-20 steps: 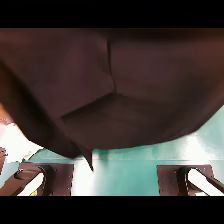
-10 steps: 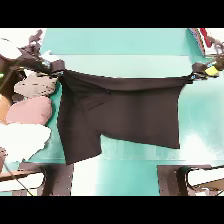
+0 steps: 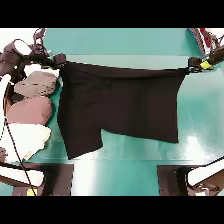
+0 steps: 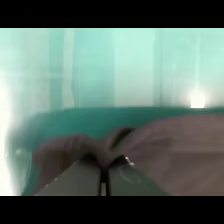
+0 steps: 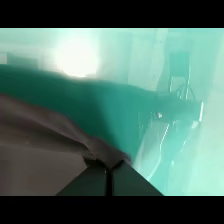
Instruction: Fold the shirts.
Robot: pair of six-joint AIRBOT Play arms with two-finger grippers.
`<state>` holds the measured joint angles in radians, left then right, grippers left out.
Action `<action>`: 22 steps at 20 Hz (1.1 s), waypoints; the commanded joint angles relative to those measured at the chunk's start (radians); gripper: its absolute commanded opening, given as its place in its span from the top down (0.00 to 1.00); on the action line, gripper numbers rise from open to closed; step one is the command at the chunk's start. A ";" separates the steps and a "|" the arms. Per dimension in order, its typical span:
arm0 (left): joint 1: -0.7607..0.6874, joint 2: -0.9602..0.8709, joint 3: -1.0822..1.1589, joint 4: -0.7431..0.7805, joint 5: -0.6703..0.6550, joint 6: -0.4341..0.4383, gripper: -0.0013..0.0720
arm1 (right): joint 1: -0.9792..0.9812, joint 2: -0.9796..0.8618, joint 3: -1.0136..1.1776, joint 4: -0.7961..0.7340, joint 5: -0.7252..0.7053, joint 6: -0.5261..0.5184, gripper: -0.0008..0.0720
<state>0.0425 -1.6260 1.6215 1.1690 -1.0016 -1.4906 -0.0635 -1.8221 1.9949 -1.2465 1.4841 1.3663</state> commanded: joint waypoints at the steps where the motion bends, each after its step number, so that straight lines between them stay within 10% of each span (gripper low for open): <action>1: 0.041 -0.010 0.003 0.000 -0.194 0.132 0.95 | 0.006 0.006 0.011 -0.002 0.085 -0.013 0.97; 11: 0.037 -0.010 -0.230 0.008 -0.253 0.186 0.95 | 0.054 0.142 -0.452 -0.001 -0.035 -0.013 0.97; 12: 0.037 -0.010 -0.230 0.012 -0.254 0.151 0.82 | 0.054 0.148 -0.471 0.003 -0.034 -0.012 0.95; 13: 0.038 -0.008 -0.225 0.013 -0.256 0.127 0.41 | 0.054 0.152 -0.478 0.025 -0.032 -0.012 0.67; 14: 0.042 0.000 -0.224 0.013 -0.270 0.108 0.28 | 0.047 0.156 -0.478 0.054 -0.017 -0.012 0.39; 22: 0.058 0.427 -0.659 0.132 -0.344 0.011 0.28 | -0.103 0.454 -0.745 0.178 0.016 -0.028 0.39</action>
<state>0.0986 -1.3605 1.1606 1.2781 -1.3437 -1.4326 -0.1184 -1.4830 1.3743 -1.1206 1.5154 1.3518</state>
